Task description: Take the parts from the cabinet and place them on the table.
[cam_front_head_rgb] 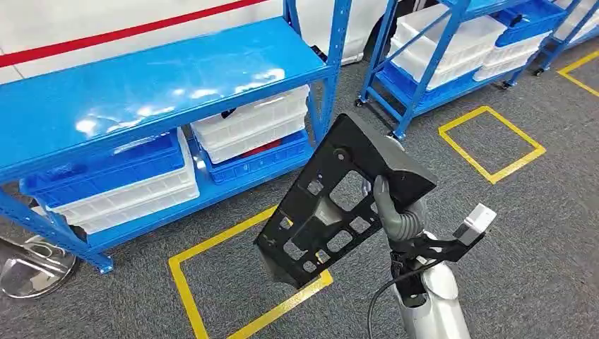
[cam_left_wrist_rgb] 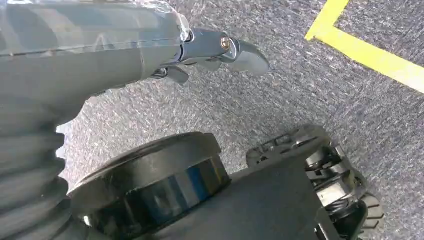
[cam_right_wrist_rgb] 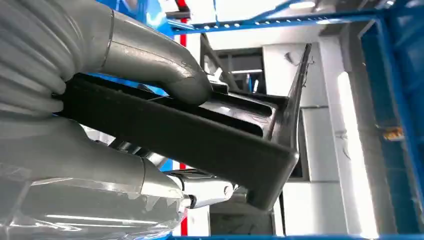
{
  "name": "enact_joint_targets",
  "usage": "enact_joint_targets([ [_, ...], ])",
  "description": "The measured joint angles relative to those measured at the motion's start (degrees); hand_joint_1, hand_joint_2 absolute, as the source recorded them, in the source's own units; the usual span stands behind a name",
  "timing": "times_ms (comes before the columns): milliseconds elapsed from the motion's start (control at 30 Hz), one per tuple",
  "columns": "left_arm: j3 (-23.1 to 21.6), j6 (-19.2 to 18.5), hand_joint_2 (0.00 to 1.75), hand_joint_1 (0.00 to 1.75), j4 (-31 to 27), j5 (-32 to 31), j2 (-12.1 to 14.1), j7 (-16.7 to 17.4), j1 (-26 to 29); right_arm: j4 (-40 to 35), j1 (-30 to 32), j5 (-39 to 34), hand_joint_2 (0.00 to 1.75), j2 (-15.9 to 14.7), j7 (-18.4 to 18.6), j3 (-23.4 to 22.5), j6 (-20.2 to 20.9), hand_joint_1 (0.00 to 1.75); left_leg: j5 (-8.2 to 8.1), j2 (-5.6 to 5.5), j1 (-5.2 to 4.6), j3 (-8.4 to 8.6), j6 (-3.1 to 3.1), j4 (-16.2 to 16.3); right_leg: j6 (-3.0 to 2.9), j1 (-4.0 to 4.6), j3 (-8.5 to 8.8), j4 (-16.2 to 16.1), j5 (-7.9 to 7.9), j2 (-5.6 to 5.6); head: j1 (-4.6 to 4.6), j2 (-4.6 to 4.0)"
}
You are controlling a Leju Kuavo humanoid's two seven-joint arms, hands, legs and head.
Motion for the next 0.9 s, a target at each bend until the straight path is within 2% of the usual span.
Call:
enact_joint_targets([
  [33,0.00,0.00,1.75,0.00,0.00,0.02,0.11,-0.09,0.01,0.61,-0.53,-0.52,1.75,0.00,-0.37,0.33,0.46,1.75,-0.13,0.42,-0.07,0.15,-0.20,-0.01,-0.53,0.37,2.56,-4.61,1.25,-2.24,0.00,0.00],
  [67,0.00,0.00,1.75,0.00,0.00,0.04,0.26,-0.13,0.05,1.29,-1.23,-0.85,1.75,0.07,-0.61,0.79,0.74,1.75,-0.39,0.93,-0.53,0.07,-0.61,0.05,-0.99,1.44,3.08,-6.15,0.21,-4.13,0.00,0.00],
  [100,0.00,-0.02,1.75,0.00,0.00,0.15,0.50,-0.15,0.08,1.92,-1.60,-1.09,1.75,0.28,-0.79,1.25,0.98,1.75,-0.38,1.39,-0.46,0.11,-0.87,-0.11,-1.42,1.40,2.86,-6.12,0.38,-3.12,-0.11,0.00],
  [167,-0.02,-0.18,1.75,0.00,0.00,-0.09,0.66,0.02,-0.04,2.82,-1.71,-1.22,1.75,0.33,-1.09,1.62,1.14,1.75,-0.47,2.46,-0.44,0.55,-1.33,-0.54,-1.84,1.54,2.68,-6.12,0.34,-2.11,-0.09,0.00],
  [200,-0.07,-0.31,1.75,0.00,0.00,-0.37,0.70,0.13,-0.23,3.15,-1.82,-1.27,1.75,0.37,-1.29,1.84,1.24,1.75,-0.63,2.92,-0.68,0.88,-1.78,-0.62,-2.33,1.39,2.96,-6.78,0.65,-1.47,-0.09,0.02],
  [233,-0.20,-0.50,1.75,0.00,0.00,-0.79,1.18,0.24,-0.25,3.47,-1.91,-1.27,1.75,0.70,-1.57,2.21,1.35,1.75,-1.44,0.78,-0.33,0.64,-2.00,0.38,-2.72,0.91,3.36,-7.26,0.93,-1.00,-0.11,0.00],
  [267,-0.41,-0.52,1.75,0.00,0.00,-0.98,1.33,0.11,-0.18,3.73,-2.36,-1.27,1.75,1.02,-1.72,2.64,1.55,1.75,-3.21,-1.35,-0.37,-0.61,-1.99,3.08,-3.19,0.83,3.38,-7.37,1.00,-0.41,-0.13,0.02],
  [300,-0.50,-0.52,1.75,0.00,0.00,-0.98,1.55,-0.08,-0.28,3.84,-2.67,-1.27,1.75,1.48,-1.86,3.14,1.68,1.75,-5.35,-2.29,-0.36,-2.41,-2.04,6.97,-3.46,0.85,3.33,-7.35,0.99,0.13,-0.22,0.00],
  [333,-0.55,-0.52,1.75,0.00,0.00,-1.03,1.84,-0.26,-0.55,3.89,-2.84,-1.27,1.75,1.99,-1.88,3.67,1.79,1.75,-7.53,-2.78,-0.37,-4.66,-2.10,11.76,-3.60,0.95,3.35,-7.33,0.96,0.71,-0.20,0.00],
  [367,-0.59,-0.52,1.75,0.00,0.00,-1.05,1.94,-0.42,-0.87,3.93,-2.91,-1.27,1.75,2.34,-1.88,4.20,1.94,1.75,-9.04,-2.89,-0.38,-6.98,-2.18,16.63,-3.73,1.04,3.36,-7.25,0.91,1.45,-0.22,0.00],
  [400,-0.66,-0.55,1.75,0.00,0.00,-1.05,2.05,-0.42,-1.06,4.04,-2.90,-1.27,1.75,2.54,-1.88,4.46,2.08,1.75,-8.71,-2.89,-0.36,-7.85,-2.24,18.17,-3.75,1.07,3.38,-7.13,0.90,2.15,-0.20,0.00],
  [433,-0.83,-0.55,1.75,0.00,0.00,-1.05,2.16,-0.41,-1.10,4.22,-2.91,-1.27,1.75,2.69,-1.86,4.74,2.12,1.75,-6.83,-2.90,-0.34,-7.34,-2.24,16.59,-3.71,1.03,3.42,-6.95,0.84,3.04,-0.22,0.00],
  [467,-0.96,-0.52,1.75,0.00,0.00,-1.09,2.23,-0.46,-1.07,4.26,-2.92,-1.26,1.75,2.73,-1.86,4.87,2.14,1.75,-4.27,-2.96,-0.30,-5.82,-2.19,12.86,-3.64,0.97,3.44,-6.70,0.74,3.83,-0.22,0.00],
  [500,-1.05,-0.28,1.75,0.00,0.00,-1.18,2.43,-0.72,-1.01,4.24,-2.96,-1.27,1.75,2.97,-1.81,5.16,2.27,1.75,-1.09,-3.47,-0.19,-3.44,-2.16,7.26,-3.42,0.91,3.45,-6.34,0.58,4.75,-0.22,0.00],
  [533,-1.14,-0.04,1.75,0.00,0.00,-1.22,2.49,-0.98,-0.81,4.24,-3.03,-1.27,1.75,3.15,-1.81,5.38,2.36,1.75,0.99,-5.13,0.03,-1.69,-2.09,2.71,-3.16,0.83,3.23,-5.95,0.37,5.43,-0.20,0.00],
  [567,-1.22,0.13,1.75,0.00,0.04,-1.25,2.58,-1.26,-0.57,4.22,-3.24,-1.29,1.75,3.28,-1.90,5.51,2.49,1.75,-0.02,-7.18,0.06,-1.40,-2.01,1.70,-2.90,1.18,2.82,-5.44,0.29,5.99,-0.17,0.00],
  [600,-1.36,0.28,1.75,0.00,0.09,-1.40,2.60,-1.55,-0.41,3.93,-3.34,-1.29,1.75,3.61,-1.97,5.68,2.60,1.75,-0.05,-6.96,0.24,-1.19,-1.72,1.18,-2.61,0.91,2.16,-5.17,0.49,6.66,-0.15,0.00],
  [667,-1.70,-0.02,1.75,0.00,0.09,-2.12,2.67,-1.51,-0.69,2.18,-3.14,-1.27,1.75,3.65,-2.16,5.73,2.56,1.75,0.21,-6.30,-0.31,-1.43,-1.11,1.14,-1.78,0.58,1.77,-5.50,0.97,7.40,-0.28,0.02],
  [700,-2.01,-0.35,1.75,0.00,0.09,-2.63,2.67,-1.00,-0.85,0.82,-3.04,-1.02,1.75,3.65,-2.32,5.70,2.40,1.75,0.47,-5.86,-0.21,-1.28,-0.72,0.73,-1.41,0.65,1.74,-5.57,1.04,7.86,-0.22,0.00],
  [733,-2.41,-0.72,1.75,0.00,0.09,-2.91,2.64,-0.50,-0.97,-0.51,-2.81,-0.67,1.75,3.65,-2.56,5.70,2.27,1.75,0.79,-5.02,0.20,-1.01,-0.22,0.34,-1.31,0.57,1.67,-5.09,0.61,6.41,-0.24,0.00],
  [767,-2.89,-1.12,1.75,0.00,0.11,-3.08,2.73,0.37,-0.90,-2.87,-2.83,0.11,1.75,3.61,-3.14,5.66,2.29,1.75,0.81,-4.59,0.10,-0.84,0.00,0.17,-1.04,0.98,0.91,-3.22,-0.74,3.52,0.24,0.00],
  [800,-3.04,-1.25,1.75,0.00,0.15,-3.04,2.82,0.90,-0.77,-4.58,-2.85,0.77,1.75,3.61,-3.45,5.66,2.29,1.75,0.78,-3.92,-0.03,-0.83,0.18,0.17,-0.70,0.81,-1.00,0.60,-2.89,2.15,0.20,0.02],
  [833,-3.13,-1.36,1.75,0.00,0.17,-2.93,2.89,1.18,-0.69,-6.19,-2.82,1.58,1.75,3.58,-3.78,5.66,2.29,1.75,0.74,-3.23,-0.16,-0.83,0.24,0.17,-0.51,0.59,-3.36,5.30,-5.04,1.56,0.22,0.00],
  [867,-3.26,-1.53,1.75,0.00,0.28,-2.64,2.97,1.33,-0.64,-7.40,-2.81,2.28,1.75,3.54,-3.98,5.62,2.21,1.75,0.68,-2.55,-0.23,-0.83,0.31,0.17,-0.37,0.48,-5.29,9.03,-6.29,1.34,0.20,0.00],
  [900,-3.34,-1.68,1.75,0.00,0.33,-2.51,3.06,1.42,-0.62,-8.68,-2.80,3.22,1.75,3.52,-4.13,5.53,2.01,1.75,0.61,-1.80,-0.29,-0.83,0.32,0.18,-0.29,0.36,-6.68,11.54,-6.64,1.23,0.22,0.00],
])
